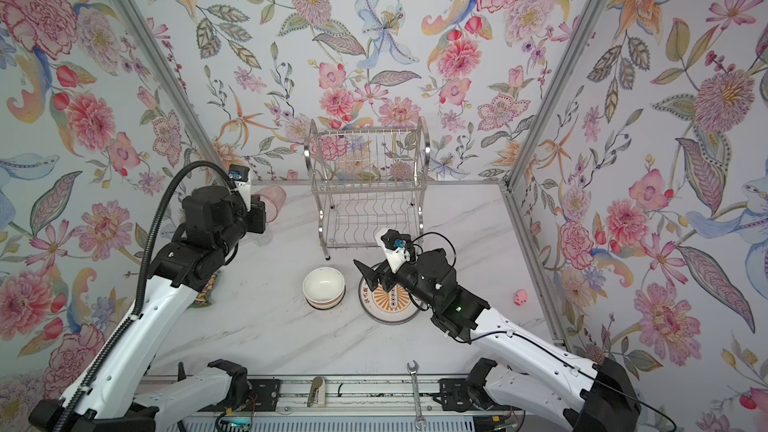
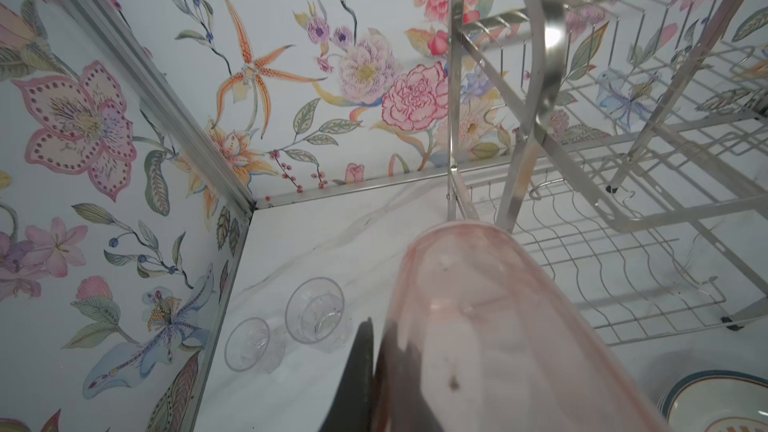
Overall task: Unload the mixed dishes from the dish rack
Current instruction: 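Carry the pink glass beside the clear glasses while the right gripper withdraws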
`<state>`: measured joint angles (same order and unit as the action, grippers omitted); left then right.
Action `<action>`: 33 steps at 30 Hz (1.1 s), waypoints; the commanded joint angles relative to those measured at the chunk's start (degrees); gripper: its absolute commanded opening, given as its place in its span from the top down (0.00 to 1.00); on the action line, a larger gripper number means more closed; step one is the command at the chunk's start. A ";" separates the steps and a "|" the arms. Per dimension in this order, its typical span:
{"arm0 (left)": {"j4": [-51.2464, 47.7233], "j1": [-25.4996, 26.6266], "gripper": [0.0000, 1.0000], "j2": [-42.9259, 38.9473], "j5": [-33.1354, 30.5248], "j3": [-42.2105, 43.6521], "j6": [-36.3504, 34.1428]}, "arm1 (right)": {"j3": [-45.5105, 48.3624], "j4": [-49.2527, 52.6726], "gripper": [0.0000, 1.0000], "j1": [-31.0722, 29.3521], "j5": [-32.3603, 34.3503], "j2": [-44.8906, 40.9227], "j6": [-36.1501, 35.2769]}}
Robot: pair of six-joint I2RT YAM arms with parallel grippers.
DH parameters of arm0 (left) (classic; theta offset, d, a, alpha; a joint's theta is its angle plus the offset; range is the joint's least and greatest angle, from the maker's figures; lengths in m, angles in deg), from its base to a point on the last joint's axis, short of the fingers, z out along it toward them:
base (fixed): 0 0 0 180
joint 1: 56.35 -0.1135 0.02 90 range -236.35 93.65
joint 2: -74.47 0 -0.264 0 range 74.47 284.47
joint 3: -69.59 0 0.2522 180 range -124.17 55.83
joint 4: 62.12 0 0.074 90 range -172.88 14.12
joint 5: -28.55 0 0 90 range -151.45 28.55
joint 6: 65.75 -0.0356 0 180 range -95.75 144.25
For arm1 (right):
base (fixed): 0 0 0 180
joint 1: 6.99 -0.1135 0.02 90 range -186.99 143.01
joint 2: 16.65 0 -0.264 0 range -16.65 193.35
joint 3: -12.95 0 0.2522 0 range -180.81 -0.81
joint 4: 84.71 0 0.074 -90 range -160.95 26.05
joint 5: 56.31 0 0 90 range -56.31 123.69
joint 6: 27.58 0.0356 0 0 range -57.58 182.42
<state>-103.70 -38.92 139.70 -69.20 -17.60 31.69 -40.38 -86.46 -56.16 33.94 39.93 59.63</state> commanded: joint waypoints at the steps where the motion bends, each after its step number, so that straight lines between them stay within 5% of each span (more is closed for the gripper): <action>1: -8.29 -1.96 1.00 5.15 3.78 -3.80 -1.10 | 0.63 1.72 0.01 -0.50 1.74 -1.55 -2.03; 19: -26.03 -11.95 1.00 43.31 5.38 -26.69 -6.18 | 2.94 5.76 0.01 -0.63 3.18 -6.17 -3.63; 33: -29.21 -13.04 1.00 61.23 5.33 -41.53 -9.21 | 2.07 8.61 0.01 -0.80 6.06 -7.41 -3.28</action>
<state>-130.34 -51.22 198.69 -64.61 -56.31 23.32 -38.17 -79.12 -56.48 38.90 32.81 56.62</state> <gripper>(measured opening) 0.091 0.988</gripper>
